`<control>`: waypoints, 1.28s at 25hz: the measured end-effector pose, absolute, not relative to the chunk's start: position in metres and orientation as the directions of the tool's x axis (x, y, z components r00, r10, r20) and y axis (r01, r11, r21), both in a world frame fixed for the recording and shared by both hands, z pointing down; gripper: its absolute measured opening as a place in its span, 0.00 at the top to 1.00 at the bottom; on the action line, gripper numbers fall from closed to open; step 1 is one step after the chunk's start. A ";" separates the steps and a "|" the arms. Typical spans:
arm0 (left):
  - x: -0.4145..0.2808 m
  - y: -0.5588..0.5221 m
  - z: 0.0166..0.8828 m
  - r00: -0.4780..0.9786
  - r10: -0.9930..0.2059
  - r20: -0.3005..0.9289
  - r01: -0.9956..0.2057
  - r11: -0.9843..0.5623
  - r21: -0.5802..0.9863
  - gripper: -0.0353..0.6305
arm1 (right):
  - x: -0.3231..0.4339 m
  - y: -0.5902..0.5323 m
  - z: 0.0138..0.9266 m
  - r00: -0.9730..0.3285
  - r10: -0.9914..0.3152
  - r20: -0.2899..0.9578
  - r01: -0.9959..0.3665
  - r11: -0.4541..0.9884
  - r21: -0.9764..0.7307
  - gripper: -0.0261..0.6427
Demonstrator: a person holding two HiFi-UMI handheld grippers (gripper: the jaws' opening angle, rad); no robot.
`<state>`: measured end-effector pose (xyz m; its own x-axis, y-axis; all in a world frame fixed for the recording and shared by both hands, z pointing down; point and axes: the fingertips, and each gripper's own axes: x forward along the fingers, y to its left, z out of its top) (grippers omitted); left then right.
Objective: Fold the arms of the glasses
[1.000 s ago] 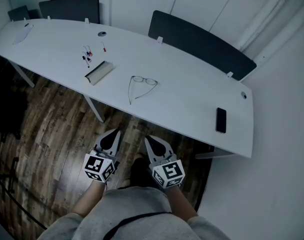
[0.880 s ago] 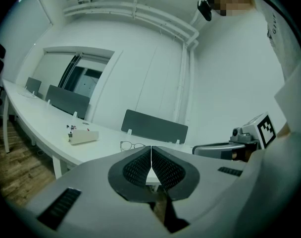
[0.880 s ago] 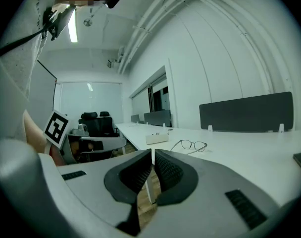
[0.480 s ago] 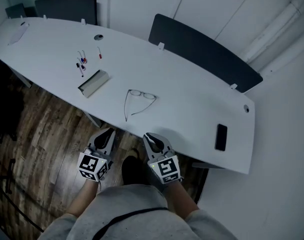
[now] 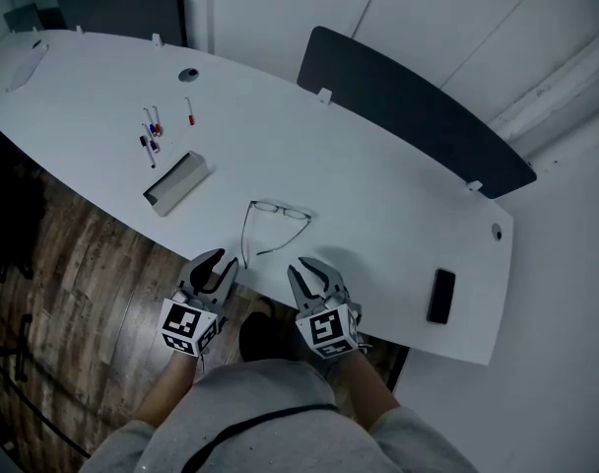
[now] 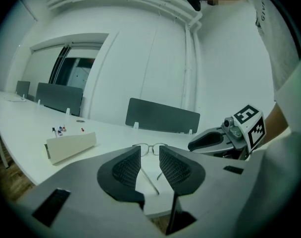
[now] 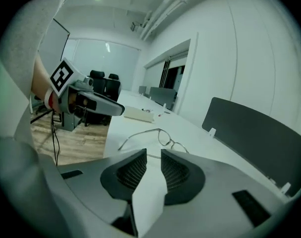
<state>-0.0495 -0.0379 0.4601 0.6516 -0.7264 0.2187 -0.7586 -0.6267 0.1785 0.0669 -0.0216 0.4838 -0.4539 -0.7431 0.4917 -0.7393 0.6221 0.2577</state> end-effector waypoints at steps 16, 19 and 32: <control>-0.029 -0.111 0.498 0.645 -0.695 0.318 -0.763 -0.608 0.218 0.74 | 0.094 -0.092 0.537 -0.223 -0.776 0.589 -0.170 0.626 0.761 0.72; -0.027 -0.118 0.502 0.639 -0.693 0.334 -0.768 -0.602 0.218 0.74 | 0.093 -0.097 0.540 -0.236 -0.781 0.578 -0.123 0.614 0.779 0.72; -0.021 -0.125 0.519 0.673 -0.625 0.396 -0.737 -0.610 0.292 0.73 | 0.080 -0.107 0.538 -0.309 -0.805 0.507 -0.057 0.548 0.835 0.84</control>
